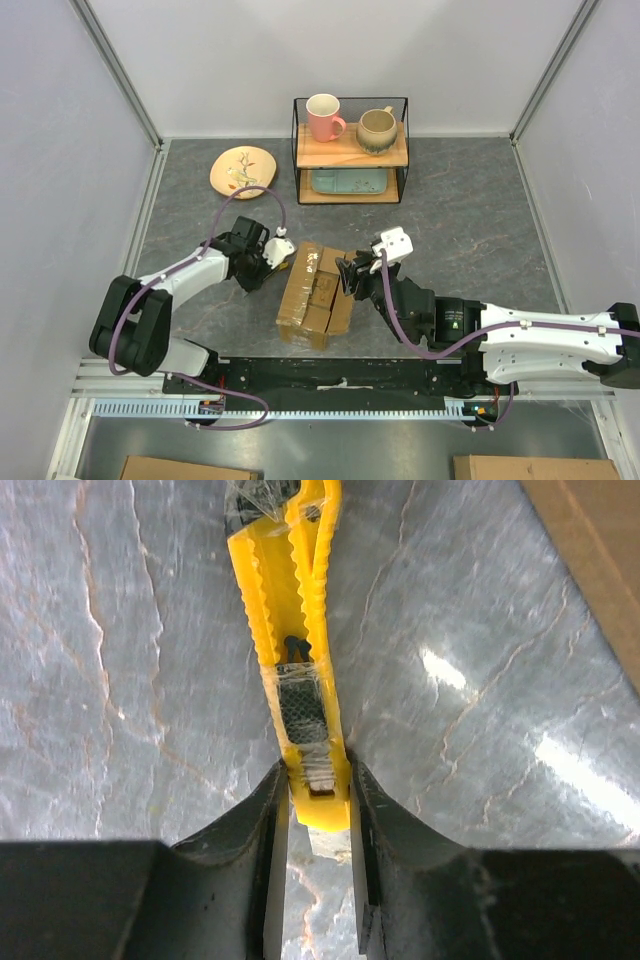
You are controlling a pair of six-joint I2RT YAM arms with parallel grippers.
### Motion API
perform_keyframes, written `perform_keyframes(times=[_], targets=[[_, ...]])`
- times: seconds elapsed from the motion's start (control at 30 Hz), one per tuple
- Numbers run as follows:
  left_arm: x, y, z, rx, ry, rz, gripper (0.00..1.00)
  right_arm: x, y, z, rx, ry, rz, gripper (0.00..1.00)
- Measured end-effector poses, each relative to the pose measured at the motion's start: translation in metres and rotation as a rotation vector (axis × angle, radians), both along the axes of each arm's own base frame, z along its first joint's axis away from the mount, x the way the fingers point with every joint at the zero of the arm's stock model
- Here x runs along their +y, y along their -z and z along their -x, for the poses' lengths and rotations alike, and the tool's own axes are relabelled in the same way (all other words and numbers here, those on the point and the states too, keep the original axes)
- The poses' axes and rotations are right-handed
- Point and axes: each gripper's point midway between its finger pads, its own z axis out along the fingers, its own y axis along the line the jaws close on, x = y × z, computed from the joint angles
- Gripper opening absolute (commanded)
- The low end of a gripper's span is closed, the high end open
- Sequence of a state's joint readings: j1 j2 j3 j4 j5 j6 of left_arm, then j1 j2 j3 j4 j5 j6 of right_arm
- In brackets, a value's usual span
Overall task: Unpack the express box
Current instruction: Pick up the knife from the center of the board.
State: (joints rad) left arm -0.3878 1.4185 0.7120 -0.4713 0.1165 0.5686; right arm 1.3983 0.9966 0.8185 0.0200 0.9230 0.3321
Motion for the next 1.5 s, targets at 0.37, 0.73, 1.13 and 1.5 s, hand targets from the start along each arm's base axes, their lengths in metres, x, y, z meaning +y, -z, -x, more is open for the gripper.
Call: perform_keyframes(times=[0.37, 0.73, 1.13, 1.5], targets=[[-0.008, -0.198, -0.056, -0.349, -0.041, 0.139, 0.15, 0.006, -0.030, -0.002, -0.021, -0.007, -0.050, 0.56], [-0.023, -0.333, -0.003, -0.557, 0.074, 0.370, 0.13, 0.023, -0.060, -0.040, 0.111, -0.153, -0.328, 0.81], [-0.035, -0.315, 0.020, -0.419, 0.125, 0.424, 0.11, 0.114, -0.084, -0.031, 0.198, -0.438, -0.382, 0.86], [-0.036, -0.313, 0.027, -0.412, 0.136, 0.434, 0.11, 0.141, -0.070, -0.058, 0.259, -0.448, -0.406, 0.77]])
